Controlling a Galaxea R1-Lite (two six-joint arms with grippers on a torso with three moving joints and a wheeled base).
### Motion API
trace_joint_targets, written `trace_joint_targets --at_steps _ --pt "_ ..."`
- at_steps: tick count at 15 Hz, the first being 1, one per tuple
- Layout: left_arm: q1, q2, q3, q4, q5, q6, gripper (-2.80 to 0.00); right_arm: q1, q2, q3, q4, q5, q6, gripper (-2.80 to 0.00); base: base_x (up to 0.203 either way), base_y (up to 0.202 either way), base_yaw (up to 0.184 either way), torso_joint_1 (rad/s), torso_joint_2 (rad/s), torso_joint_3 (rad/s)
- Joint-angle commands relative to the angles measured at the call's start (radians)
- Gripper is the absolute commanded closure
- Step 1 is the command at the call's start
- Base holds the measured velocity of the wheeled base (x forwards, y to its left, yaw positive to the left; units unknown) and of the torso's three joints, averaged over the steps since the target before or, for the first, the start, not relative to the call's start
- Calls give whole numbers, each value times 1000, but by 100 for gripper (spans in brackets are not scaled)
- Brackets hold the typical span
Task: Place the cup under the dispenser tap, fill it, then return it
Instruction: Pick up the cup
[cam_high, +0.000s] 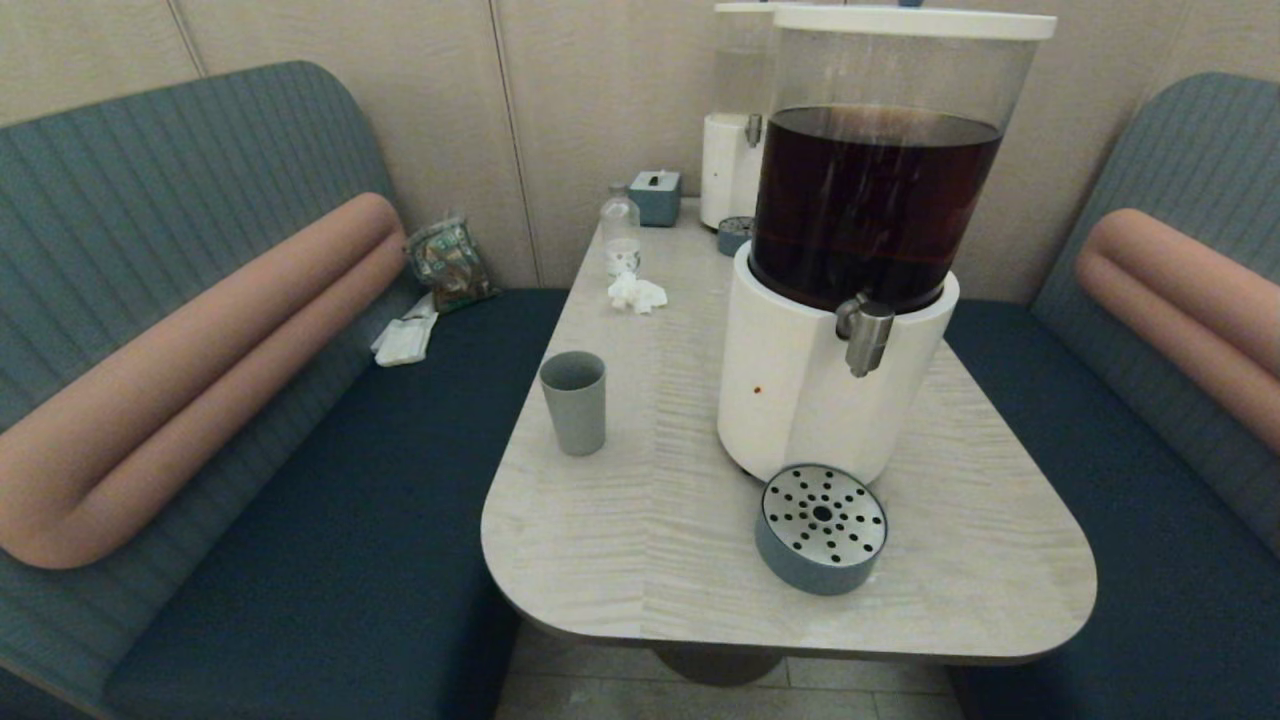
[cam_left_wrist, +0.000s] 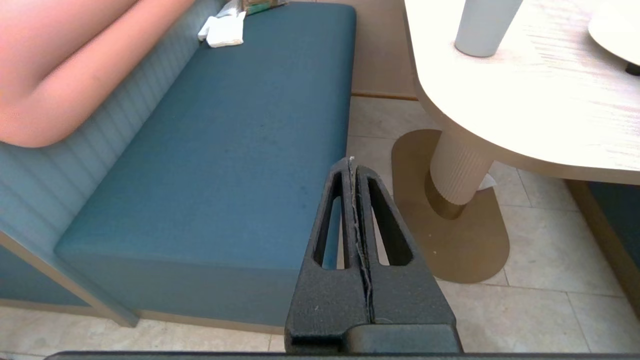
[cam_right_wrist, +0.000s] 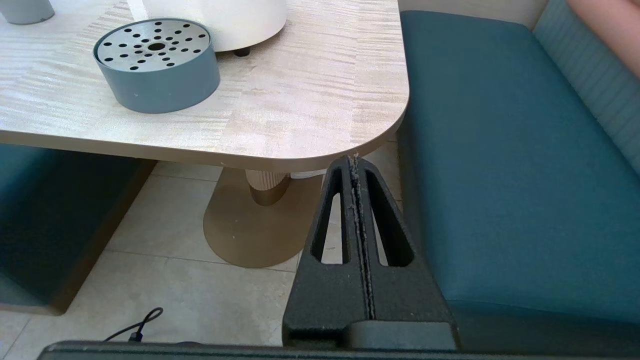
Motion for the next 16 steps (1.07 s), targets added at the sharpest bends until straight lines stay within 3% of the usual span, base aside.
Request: trace_joint_targets --at_steps 1,16 --pt "0 2 0 0 0 0 0 0 0 1 1 0 0 0 0 0 0 0 0 0" --pt "-1 2 0 0 0 -1 0 0 1 0 1 0 1 0 0 0 0 0 0 0"
